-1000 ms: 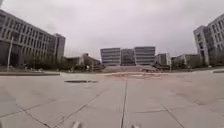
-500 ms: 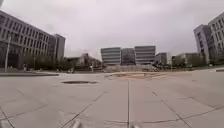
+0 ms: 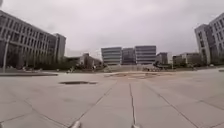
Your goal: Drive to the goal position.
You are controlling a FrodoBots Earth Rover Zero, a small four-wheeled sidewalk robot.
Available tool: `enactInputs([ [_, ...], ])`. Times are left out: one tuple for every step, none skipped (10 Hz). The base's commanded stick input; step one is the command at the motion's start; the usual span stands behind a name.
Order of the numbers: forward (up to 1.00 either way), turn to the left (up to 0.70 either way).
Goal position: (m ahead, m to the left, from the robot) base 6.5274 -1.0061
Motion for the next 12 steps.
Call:
enactInputs([
  [0.70, 0.00],
  [0.70, 0.00],
  [0.70, 0.00],
  [0.70, 0.00],
  [0.70, 0.00],
  [0.70, 0.00],
  [0.70, 0.00],
  [0.70, 0.00],
  [0.70, 0.00],
  [0.70, 0.00],
  [0.70, 0.00],
  [0.70, 0.00],
])
